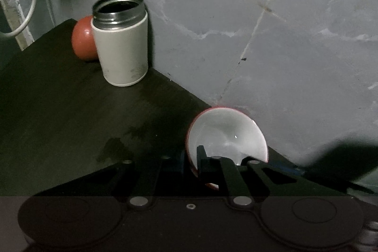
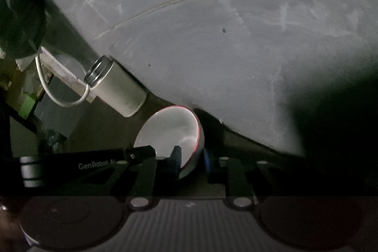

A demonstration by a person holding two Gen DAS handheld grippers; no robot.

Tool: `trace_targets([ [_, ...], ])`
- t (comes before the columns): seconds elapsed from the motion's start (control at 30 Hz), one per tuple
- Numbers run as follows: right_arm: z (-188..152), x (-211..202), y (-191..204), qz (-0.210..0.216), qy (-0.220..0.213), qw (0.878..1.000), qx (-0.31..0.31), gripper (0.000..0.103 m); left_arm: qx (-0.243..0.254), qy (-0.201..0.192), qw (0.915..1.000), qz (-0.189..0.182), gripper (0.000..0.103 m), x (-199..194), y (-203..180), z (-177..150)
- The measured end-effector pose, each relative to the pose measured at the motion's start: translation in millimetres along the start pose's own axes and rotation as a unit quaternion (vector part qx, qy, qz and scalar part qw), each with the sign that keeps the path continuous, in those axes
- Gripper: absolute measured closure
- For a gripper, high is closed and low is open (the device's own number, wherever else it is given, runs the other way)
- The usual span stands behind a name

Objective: Organize plates and bowls
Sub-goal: 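Grasp the second white bowl rim with both grippers and lift it, then carry the second white bowl toward the stacked bowls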

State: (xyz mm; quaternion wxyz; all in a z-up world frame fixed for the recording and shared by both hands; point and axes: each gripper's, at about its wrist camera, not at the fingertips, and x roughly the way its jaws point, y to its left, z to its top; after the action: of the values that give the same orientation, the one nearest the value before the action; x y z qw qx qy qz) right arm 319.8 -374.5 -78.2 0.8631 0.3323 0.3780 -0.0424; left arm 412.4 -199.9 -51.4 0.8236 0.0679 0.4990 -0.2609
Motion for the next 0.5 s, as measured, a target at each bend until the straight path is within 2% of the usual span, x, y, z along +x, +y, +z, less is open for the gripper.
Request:
trace_targets([
  [0.5,-6.9,-45.4,22.6,0.048,0.003,0.997,-0.059,0.081,-0.048,-0.067,0.9966,-0.003,0.094,-74.3,3.3,-32.2],
])
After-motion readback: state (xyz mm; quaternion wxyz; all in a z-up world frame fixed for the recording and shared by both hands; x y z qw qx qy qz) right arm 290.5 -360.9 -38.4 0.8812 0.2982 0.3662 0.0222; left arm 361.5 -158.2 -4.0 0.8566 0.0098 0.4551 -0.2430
